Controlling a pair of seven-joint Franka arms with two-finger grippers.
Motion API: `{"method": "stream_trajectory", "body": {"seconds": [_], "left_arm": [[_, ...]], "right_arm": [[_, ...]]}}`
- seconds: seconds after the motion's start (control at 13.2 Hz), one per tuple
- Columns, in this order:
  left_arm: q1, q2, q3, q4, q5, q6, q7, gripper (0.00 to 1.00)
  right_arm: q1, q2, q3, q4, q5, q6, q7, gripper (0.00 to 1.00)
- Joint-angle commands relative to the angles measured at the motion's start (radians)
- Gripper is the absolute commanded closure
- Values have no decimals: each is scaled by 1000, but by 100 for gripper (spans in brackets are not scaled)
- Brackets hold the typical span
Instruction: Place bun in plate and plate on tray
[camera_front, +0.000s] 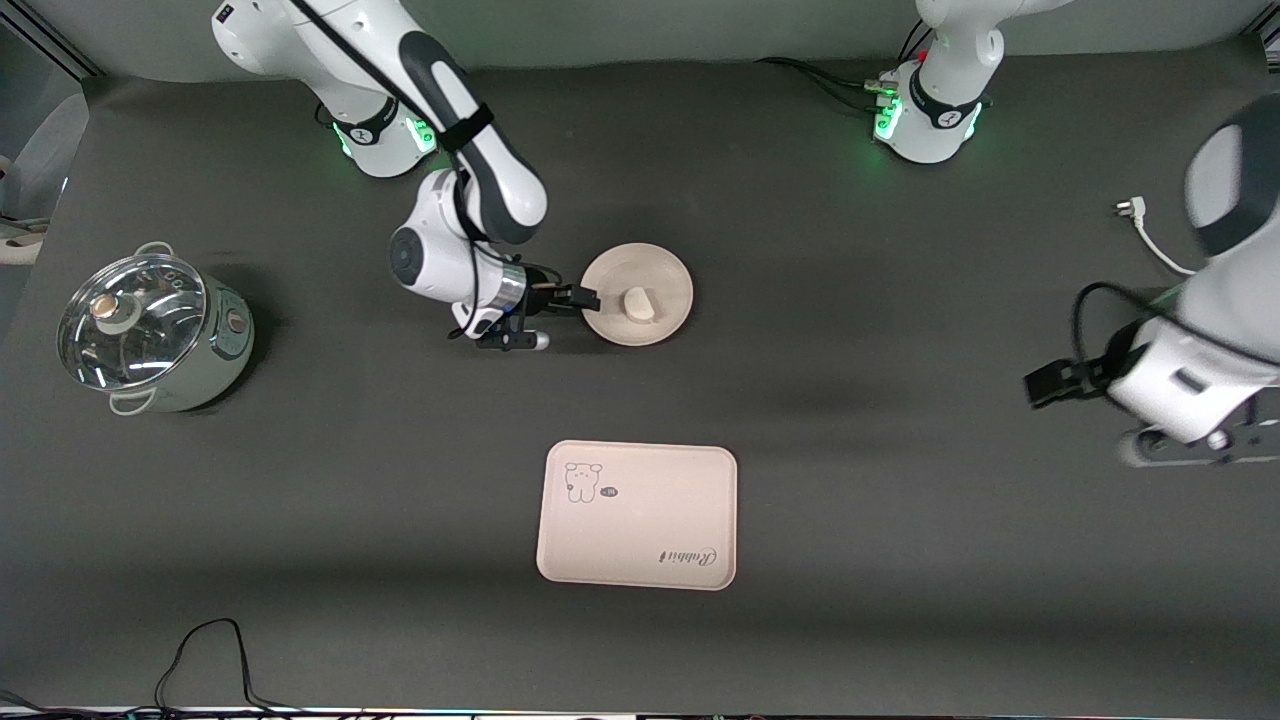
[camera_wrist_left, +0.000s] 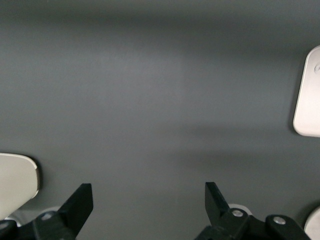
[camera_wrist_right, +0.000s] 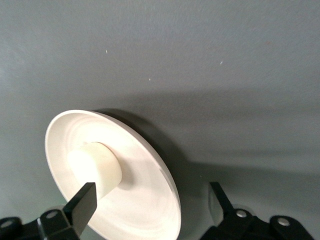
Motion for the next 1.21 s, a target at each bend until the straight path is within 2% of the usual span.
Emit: {"method": "stream_trajectory", "body": {"seconds": [0.0,0.08,0.15,0.3,0.45,0.53,0.68,0.76,0.83,1.06,1.14], "left_arm": [[61,-194,-3,-255,-43,113,83,0],[69,-232,-3,-322,-46,167,83,0],[71,-254,-1,-367,-49,207,83,0],[74,-271,8,-396,-102,229,83,0],[74,-279,12,-398,-106,227,79,0],[75,-277,12,-398,-106,227,77,0],[74,-273,14,-390,-104,227,80,0],[72,-273,12,-384,-104,227,80,0],[72,-268,12,-381,-104,226,80,0],[72,-265,11,-360,-103,217,83,0],[72,-265,12,-352,-103,213,85,0]], "right_arm": [[43,25,-10,1,26,59,14,3],[49,33,-10,1,41,71,14,4],[51,36,-10,1,69,71,3,10],[52,37,-10,1,80,71,1,23],[52,39,-10,1,81,71,3,43],[52,39,-10,1,83,73,6,49],[54,45,-5,1,105,91,9,54],[83,51,-5,1,147,106,3,59],[106,60,-7,3,177,132,0,67],[110,66,-5,3,187,151,-2,98],[110,65,-5,3,187,151,-2,100]]}}
